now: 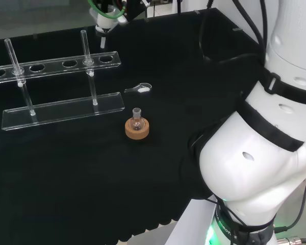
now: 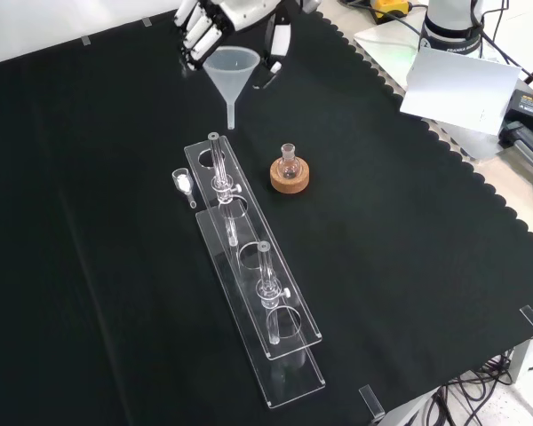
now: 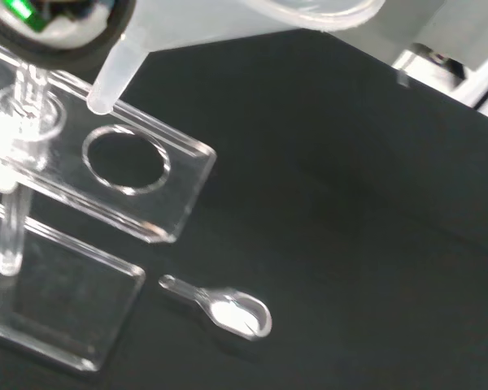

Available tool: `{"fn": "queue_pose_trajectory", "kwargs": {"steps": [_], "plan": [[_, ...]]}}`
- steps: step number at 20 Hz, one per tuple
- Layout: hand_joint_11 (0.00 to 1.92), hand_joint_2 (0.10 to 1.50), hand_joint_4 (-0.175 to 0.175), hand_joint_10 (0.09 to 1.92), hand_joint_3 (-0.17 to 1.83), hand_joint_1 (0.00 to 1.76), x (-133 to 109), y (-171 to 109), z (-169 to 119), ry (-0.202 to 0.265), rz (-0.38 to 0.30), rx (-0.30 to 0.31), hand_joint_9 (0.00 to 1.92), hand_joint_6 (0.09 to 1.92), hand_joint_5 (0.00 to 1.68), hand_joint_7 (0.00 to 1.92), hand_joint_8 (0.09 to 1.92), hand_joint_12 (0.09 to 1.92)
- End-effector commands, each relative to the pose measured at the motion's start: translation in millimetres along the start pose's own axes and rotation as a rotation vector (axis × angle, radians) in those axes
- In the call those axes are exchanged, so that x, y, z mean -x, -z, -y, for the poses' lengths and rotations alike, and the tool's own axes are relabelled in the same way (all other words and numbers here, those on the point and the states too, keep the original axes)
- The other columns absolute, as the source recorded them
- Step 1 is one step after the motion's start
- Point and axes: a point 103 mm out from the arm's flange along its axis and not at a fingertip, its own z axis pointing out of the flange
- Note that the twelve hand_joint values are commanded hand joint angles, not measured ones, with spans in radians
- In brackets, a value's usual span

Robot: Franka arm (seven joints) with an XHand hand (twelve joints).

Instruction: Place the funnel on the round-bottom flask.

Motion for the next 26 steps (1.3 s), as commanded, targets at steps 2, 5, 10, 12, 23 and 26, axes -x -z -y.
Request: {"fn": "queue_pose_trajectory", "kwargs": {"steps": [2,5,10,12,23,26], "plan": [[0.72,0.66,0.010,0.42,0.60,0.86,-8,3,59,-0.065,0.087,-0.036,0.97,0.72,0.78,0.73,0.65,1.23],[0.72,0.66,0.011,0.42,0.61,0.86,-10,-1,72,-0.077,0.094,-0.046,0.97,0.73,0.78,0.73,0.65,1.23],[0.72,0.66,0.014,0.42,0.61,0.86,-13,-12,88,-0.093,0.111,-0.071,0.97,0.73,0.79,0.73,0.65,1.23],[0.72,0.67,0.015,0.42,0.61,0.86,-15,-16,92,-0.097,0.119,-0.079,0.97,0.73,0.79,0.73,0.65,1.23],[0.69,0.67,0.017,0.42,0.62,0.87,-41,-55,94,-0.075,0.151,-0.130,0.97,0.74,0.79,0.73,0.65,1.23],[0.69,0.67,0.017,0.42,0.62,0.87,-44,-66,92,-0.073,0.156,-0.140,0.97,0.74,0.80,0.73,0.64,1.23]]}}
